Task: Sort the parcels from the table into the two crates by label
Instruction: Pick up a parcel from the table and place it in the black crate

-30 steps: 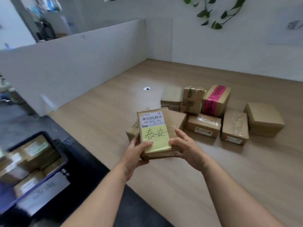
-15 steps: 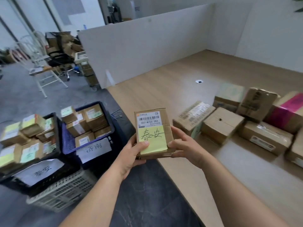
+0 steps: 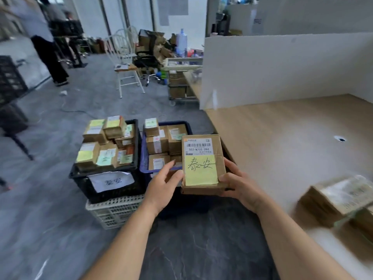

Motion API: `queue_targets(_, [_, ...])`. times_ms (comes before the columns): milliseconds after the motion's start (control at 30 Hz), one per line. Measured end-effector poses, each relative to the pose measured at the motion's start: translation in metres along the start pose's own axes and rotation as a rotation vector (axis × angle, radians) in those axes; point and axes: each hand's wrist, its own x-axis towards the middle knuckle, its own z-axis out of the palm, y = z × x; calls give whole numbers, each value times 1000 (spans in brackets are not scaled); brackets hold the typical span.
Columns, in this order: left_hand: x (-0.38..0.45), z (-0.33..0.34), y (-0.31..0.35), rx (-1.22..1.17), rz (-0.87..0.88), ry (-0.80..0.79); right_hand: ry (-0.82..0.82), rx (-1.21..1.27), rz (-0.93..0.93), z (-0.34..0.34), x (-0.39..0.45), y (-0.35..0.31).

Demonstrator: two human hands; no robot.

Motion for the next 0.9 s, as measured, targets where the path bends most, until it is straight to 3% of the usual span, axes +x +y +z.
queue_targets(400, [36, -145, -75, 148, -57, 162, -134, -87, 97, 138, 122, 4])
queue_targets(900, [163, -229, -134, 227, -221, 152, -227, -92, 211, 204, 291, 20])
